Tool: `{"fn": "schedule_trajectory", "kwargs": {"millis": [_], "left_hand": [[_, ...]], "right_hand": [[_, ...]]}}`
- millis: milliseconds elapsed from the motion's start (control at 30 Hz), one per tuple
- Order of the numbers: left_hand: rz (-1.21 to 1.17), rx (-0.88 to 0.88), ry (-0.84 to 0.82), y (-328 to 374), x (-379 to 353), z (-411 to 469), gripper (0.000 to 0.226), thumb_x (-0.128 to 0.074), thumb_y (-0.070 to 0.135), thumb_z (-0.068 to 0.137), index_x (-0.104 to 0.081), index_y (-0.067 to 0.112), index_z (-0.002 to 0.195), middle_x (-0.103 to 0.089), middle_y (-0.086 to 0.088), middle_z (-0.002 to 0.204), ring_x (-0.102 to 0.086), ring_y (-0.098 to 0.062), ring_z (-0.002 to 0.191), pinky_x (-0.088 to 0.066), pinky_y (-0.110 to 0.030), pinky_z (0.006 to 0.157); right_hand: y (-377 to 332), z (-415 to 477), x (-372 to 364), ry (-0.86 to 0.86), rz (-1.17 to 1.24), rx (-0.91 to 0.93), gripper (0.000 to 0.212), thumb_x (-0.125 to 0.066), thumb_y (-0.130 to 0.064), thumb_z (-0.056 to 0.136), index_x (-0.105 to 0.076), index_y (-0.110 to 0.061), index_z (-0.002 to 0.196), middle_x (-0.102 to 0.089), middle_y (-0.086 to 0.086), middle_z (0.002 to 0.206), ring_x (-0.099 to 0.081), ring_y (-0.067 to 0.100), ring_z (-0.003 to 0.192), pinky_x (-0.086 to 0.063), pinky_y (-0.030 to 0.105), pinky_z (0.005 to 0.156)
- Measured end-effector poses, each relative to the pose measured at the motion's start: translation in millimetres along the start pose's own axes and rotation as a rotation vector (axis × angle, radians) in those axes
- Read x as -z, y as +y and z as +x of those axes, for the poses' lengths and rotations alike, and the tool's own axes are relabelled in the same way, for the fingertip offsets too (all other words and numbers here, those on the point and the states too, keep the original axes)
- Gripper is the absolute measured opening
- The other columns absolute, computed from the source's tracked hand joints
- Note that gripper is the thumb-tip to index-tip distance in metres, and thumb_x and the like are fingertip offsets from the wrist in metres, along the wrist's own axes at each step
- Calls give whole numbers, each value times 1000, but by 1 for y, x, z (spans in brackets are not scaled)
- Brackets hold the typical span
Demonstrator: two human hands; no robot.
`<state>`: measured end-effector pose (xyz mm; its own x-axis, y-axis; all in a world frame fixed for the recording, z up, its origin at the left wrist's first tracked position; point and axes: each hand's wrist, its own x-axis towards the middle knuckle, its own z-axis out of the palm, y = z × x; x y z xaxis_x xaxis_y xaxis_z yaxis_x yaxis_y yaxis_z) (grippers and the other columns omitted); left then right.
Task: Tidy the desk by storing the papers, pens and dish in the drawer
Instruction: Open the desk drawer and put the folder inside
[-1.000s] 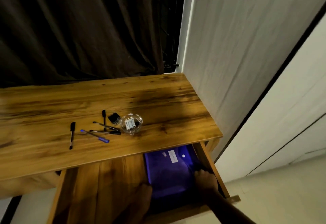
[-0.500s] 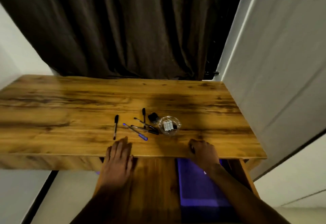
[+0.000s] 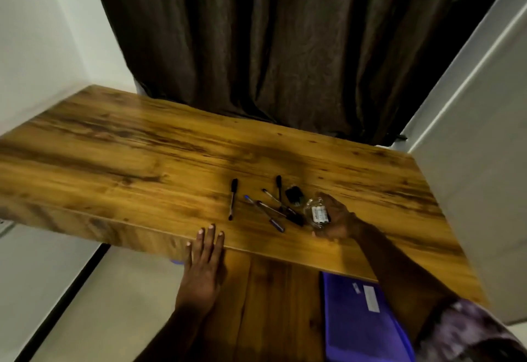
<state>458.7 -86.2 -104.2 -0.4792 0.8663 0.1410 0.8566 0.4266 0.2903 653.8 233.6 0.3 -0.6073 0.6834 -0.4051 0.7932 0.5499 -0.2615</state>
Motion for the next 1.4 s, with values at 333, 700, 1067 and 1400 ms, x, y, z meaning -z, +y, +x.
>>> {"fn": "schedule_trajectory", "kwargs": {"millis": [333, 700, 1067, 1400], "left_hand": [[-125, 0, 12, -11, -8, -9, 90, -49, 7, 79, -5, 18, 156, 11, -3, 164, 15, -26, 150, 7, -47, 119], [-173, -25, 10, -21, -19, -7, 68, -30, 22, 91, -11, 19, 156, 2, -6, 165, 7, -29, 151, -13, -61, 116], [-204, -9, 14, -14, -15, -11, 70, -23, 28, 88, -9, 21, 156, 6, -2, 164, 10, -26, 151, -14, -62, 117], [-184, 17, 7, -11, -13, -11, 65, -21, 26, 93, -7, 22, 156, 8, -1, 164, 11, -22, 151, -13, -55, 119]], "right_hand": [[-10, -8, -6, 81, 102, -74, 125, -90, -38, 57, -14, -23, 155, -21, 4, 159, -20, 29, 144, -29, 39, 113], [-28, -118, -15, 38, 152, 109, 108, -88, -39, 58, -28, -30, 147, -40, -10, 138, -42, 12, 127, -40, 28, 103], [-27, -134, -115, -146, 107, 58, 106, -91, -32, 55, -35, -28, 145, -39, -5, 147, -40, 17, 134, -38, 31, 109], [-24, -82, -146, 33, 138, -160, 71, -82, -42, 66, -54, -23, 127, -55, 2, 129, -52, 21, 119, -47, 34, 96]]}}
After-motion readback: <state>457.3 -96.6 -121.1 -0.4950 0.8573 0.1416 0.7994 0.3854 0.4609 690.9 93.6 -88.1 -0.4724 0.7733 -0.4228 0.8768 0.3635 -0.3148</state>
